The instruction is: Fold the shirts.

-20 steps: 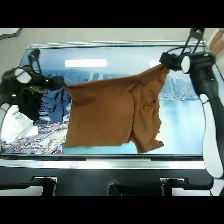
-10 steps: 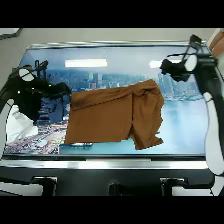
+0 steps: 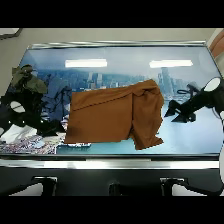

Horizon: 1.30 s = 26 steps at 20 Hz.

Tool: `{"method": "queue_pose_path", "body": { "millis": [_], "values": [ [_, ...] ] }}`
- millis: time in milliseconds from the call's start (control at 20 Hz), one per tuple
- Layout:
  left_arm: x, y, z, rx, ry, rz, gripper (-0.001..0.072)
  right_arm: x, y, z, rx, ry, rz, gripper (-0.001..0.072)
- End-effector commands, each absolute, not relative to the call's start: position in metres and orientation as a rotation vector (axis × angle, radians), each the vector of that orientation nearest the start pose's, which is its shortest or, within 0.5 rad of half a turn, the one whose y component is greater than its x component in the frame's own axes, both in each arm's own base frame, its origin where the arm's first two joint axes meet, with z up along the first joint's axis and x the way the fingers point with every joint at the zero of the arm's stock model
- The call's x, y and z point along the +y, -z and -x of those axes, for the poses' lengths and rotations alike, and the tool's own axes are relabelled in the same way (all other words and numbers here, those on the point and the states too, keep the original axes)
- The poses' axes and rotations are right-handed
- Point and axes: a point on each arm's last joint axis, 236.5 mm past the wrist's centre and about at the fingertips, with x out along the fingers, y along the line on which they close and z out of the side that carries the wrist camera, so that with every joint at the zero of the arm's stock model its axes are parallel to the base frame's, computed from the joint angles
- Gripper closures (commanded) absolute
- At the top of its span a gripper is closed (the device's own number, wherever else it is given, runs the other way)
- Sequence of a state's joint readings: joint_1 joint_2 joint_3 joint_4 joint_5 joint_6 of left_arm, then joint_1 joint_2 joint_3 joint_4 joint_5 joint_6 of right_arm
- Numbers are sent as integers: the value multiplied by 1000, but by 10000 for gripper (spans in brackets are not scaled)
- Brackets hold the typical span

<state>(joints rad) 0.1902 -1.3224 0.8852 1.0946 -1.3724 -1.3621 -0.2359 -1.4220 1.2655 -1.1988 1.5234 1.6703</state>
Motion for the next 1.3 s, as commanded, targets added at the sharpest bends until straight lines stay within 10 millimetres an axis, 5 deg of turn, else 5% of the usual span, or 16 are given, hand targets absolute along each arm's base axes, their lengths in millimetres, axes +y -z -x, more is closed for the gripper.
{"method": "queue_pose_path", "body": {
  "millis": [0, 150, 300, 400, 450, 500, 600, 850, 1000, 1100, 1200, 1250],
  "values": [
    [-71, 86, -237, 1678, 342, 559, 128, 43, 21, -301, 1706, -161, -697, 213],
    [-72, 92, -249, 1636, 331, 554, 128, 43, 23, -298, 1710, -188, -667, 139],
    [-84, 99, -260, 1617, 333, 614, 131, 39, 26, -303, 1685, -186, -643, 139],
    [-86, 106, -270, 1596, 296, 633, 359, 37, 29, -310, 1657, -174, -639, 138],
    [-85, 108, -276, 1576, 273, 640, 448, 35, 32, -314, 1639, -188, -619, 133],
    [-84, 108, -279, 1565, 259, 646, 463, 32, 39, -319, 1627, -179, -609, 105],
    [-85, 107, -280, 1562, 262, 649, 678, 35, 53, -323, 1649, -174, -647, 105],
    [-88, 105, -272, 1586, 299, 637, 679, 31, 91, -313, 1764, -151, -658, 142],
    [-88, 105, -273, 1584, 301, 635, 679, 44, 101, -324, 1742, -147, -684, 164],
    [-88, 104, -273, 1581, 301, 634, 679, 60, 110, -334, 1718, -141, -656, 260],
    [-87, 98, -278, 1560, 307, 623, 679, 71, 111, -349, 1669, -120, -641, 675],
    [-86, 88, -287, 1521, 328, 596, 680, 73, 102, -354, 1663, -137, -636, 675]
  ]
}}
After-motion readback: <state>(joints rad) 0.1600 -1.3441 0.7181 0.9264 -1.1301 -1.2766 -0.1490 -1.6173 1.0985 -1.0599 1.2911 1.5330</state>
